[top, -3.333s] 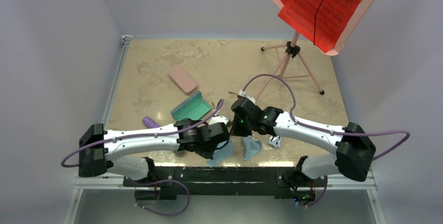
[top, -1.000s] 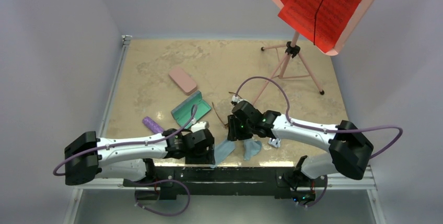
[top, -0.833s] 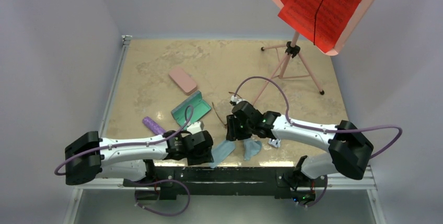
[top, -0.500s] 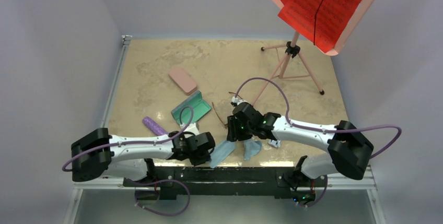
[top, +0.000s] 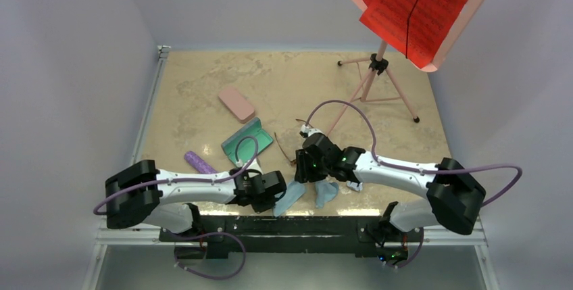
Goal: Organize the sunglasses
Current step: Pick up the folded cleaning cloth from the corner of the board.
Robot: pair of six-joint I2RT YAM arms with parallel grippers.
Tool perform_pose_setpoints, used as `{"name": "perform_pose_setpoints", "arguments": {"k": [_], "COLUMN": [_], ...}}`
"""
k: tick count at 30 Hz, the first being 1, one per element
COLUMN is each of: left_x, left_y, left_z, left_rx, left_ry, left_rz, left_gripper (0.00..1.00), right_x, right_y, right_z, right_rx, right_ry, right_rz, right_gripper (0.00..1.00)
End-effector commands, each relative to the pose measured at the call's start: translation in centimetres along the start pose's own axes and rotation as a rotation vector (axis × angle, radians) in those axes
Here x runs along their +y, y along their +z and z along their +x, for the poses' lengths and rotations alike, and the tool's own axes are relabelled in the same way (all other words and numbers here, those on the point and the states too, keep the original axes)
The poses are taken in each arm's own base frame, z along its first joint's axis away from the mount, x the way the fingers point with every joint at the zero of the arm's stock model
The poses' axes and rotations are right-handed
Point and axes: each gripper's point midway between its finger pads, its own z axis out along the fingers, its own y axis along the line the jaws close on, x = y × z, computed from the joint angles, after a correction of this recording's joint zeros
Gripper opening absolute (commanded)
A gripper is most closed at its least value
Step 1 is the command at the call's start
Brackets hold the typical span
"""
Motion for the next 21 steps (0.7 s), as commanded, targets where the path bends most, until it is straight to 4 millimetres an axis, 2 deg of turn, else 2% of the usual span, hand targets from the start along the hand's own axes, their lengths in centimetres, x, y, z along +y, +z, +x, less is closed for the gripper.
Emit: {"name": "perform_pose_setpoints", "arguments": {"k": [1,5,10,17,21], "left_x": [2.8,4.3,5.2,4.6,4.6], "left_y": [0.2,-0.6,-0.9,-0.8,-0.8], "left_z": [-1.4,-2.2,-2.5,-2.2,-2.1], "left_rx": [-0.076,-0.107,-0.113,-0.095,-0.091], "left_ry": [0.010,0.016,0.020,0.036,0.041], "left_rz": [-0.097,-0.119,-0.106,-0.086,-0.083], "left_gripper": [0.00,0.00,0.00,0.00,0.00], "right_x": [0.9,1.0,0.6,2.7,2.6], "right_y": [0.5,1.4,2.4,3.0,3.4], "right_z": [0.0,0.6,1.5,2.1,2.6], "right_rx": [0.017,0.067,0.113,0.135,0.147], "right_ry": [-0.049,-0.062,-0.074,-0.086,-0.077], "right_rz": [-0.035,0.016,0.106,0.096,0.138], "right_gripper": [0.41,0.37,0.36,0.35,0.35]}}
